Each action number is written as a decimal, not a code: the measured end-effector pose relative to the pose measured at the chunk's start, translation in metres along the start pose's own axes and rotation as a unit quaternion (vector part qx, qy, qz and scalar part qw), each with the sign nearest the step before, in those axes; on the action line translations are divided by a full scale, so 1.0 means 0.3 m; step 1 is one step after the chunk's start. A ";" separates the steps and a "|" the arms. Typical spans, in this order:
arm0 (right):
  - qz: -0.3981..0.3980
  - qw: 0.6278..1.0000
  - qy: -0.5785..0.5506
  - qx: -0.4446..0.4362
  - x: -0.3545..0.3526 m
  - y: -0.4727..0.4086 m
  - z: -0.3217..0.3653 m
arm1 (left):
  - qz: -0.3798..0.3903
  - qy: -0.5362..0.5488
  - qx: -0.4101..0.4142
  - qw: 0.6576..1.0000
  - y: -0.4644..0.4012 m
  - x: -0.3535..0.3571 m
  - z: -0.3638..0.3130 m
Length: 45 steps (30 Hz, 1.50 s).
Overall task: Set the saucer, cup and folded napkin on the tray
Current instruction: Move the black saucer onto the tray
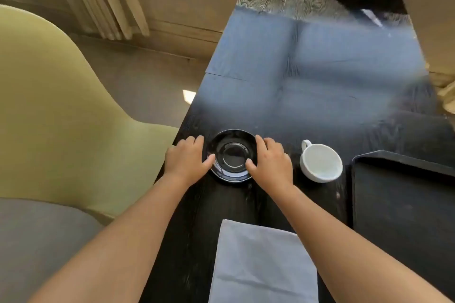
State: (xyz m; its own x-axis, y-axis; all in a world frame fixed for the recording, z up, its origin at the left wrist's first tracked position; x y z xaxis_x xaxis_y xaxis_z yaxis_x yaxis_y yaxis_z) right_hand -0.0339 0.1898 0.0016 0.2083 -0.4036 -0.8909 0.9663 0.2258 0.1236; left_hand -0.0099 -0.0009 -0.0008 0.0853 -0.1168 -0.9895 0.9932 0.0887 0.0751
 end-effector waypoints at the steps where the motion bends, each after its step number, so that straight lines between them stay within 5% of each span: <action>1: 0.009 1.000 -0.004 0.007 0.014 -0.018 -0.012 | 0.003 -0.011 0.004 1.000 -0.018 0.015 -0.005; 7: 0.047 0.999 -0.017 0.013 0.086 -0.061 -0.104 | 0.018 -0.010 0.029 0.999 -0.053 0.117 -0.028; 17: 0.059 0.982 -0.180 0.022 0.110 -0.013 -0.138 | 0.066 0.212 -0.017 0.975 -0.003 0.143 -0.068; 27: -0.049 0.951 -0.302 0.045 -0.030 0.299 -0.236 | 0.009 0.311 -0.028 0.950 0.250 -0.006 -0.223; 35: -0.097 0.908 -0.392 0.108 -0.313 0.584 -0.488 | 0.059 0.458 -0.009 0.887 0.420 -0.186 -0.506; 45: -0.132 0.907 -0.358 0.180 -0.470 0.585 -0.888 | 0.084 0.383 0.075 0.917 0.301 -0.181 -0.949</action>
State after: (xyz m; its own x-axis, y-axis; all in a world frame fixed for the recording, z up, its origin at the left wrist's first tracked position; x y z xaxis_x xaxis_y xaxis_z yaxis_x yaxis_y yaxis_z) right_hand 0.0661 0.5223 0.0324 -0.1166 -0.9026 -0.4143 0.9570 -0.2137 0.1963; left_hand 0.0525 0.2951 0.0246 0.2154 0.6193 -0.7550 0.9756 -0.1028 0.1941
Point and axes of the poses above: each hand's wrist, its own y-axis away from the middle knuckle, its own x-axis out of the palm, z = x × y, the point moved 1 cm from there along -y, towards the middle knuckle, and after that the axes turned 13 degrees about -y, right-handed, at the moved point
